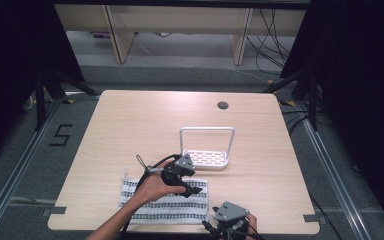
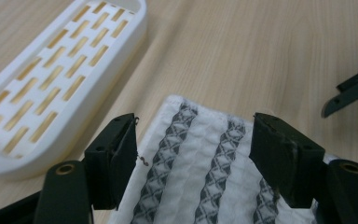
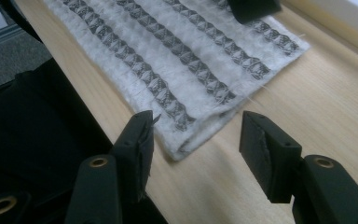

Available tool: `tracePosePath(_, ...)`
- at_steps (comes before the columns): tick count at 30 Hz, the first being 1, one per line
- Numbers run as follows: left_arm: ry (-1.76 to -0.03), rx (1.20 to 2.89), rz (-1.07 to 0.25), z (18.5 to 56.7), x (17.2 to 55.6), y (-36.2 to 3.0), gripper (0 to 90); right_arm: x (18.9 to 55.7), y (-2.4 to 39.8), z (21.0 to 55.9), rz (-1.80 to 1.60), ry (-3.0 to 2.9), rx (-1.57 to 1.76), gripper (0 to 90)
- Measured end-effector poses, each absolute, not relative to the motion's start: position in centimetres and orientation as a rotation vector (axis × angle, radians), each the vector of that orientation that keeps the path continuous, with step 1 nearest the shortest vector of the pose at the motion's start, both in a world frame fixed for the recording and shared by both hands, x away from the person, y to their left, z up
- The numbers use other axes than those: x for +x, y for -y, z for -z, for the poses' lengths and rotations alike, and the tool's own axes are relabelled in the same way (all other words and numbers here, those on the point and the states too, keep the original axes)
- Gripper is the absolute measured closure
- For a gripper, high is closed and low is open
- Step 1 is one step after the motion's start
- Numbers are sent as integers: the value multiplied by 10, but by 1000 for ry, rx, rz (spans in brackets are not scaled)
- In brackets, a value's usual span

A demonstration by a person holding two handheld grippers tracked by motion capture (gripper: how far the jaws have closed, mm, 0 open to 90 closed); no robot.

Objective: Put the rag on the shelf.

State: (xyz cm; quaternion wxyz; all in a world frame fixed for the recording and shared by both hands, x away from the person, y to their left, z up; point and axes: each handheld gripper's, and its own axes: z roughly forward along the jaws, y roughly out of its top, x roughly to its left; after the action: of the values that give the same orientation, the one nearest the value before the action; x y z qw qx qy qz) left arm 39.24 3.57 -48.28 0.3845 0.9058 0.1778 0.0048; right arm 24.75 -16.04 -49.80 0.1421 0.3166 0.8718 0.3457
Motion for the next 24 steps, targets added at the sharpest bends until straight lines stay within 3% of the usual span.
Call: tracePosePath(24, -403, 2459, 45, 498, 413, -4, 362, 252, 152, 507, -949, -2535, 944, 505)
